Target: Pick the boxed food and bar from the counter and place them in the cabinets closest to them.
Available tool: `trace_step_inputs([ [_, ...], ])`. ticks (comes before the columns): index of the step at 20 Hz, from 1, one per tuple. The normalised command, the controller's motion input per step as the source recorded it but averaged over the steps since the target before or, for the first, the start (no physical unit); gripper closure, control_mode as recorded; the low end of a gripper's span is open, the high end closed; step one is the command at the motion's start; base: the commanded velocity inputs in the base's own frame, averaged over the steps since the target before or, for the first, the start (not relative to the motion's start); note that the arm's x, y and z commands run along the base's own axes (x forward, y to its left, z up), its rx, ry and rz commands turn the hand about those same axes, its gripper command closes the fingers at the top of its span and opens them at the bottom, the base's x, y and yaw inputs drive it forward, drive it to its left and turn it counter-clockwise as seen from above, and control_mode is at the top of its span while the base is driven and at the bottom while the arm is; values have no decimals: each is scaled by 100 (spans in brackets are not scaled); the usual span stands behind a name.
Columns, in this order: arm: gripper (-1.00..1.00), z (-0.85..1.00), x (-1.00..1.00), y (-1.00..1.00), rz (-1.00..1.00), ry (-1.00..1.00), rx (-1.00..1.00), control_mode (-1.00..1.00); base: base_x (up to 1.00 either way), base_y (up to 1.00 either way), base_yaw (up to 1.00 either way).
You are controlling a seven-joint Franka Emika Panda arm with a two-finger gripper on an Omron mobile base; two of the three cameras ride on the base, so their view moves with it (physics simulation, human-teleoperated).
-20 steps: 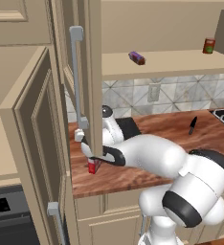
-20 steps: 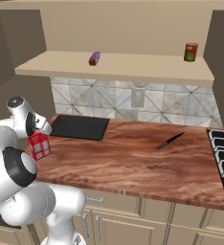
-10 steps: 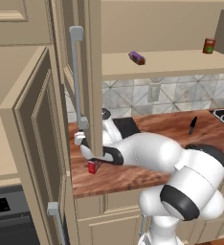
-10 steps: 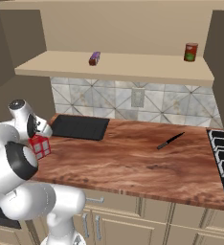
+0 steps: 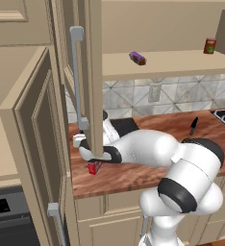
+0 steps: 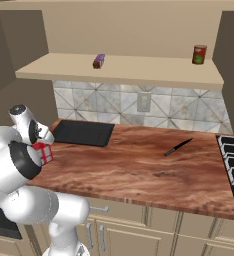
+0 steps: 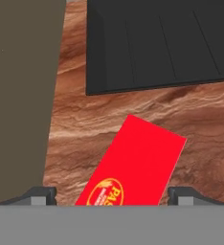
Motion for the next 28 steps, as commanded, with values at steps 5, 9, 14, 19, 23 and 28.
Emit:
trace_step_inputs([
  [5, 100, 0, 0, 0, 0, 0, 0, -100, 0, 0, 0],
  [9, 100, 12, -2, -5, -3, 0, -1, -100, 0, 0, 0],
  [14, 100, 39, -4, -20, -8, 3, -3, -100, 0, 0, 0],
  [19, 100, 51, -14, -37, -10, 14, -5, -100, 0, 0, 0],
  [23, 100, 59, -32, -54, -8, 14, -2, -100, 0, 0, 0],
  [28, 100, 44, -76, -68, -4, 1, 0, -100, 0, 0, 0],
])
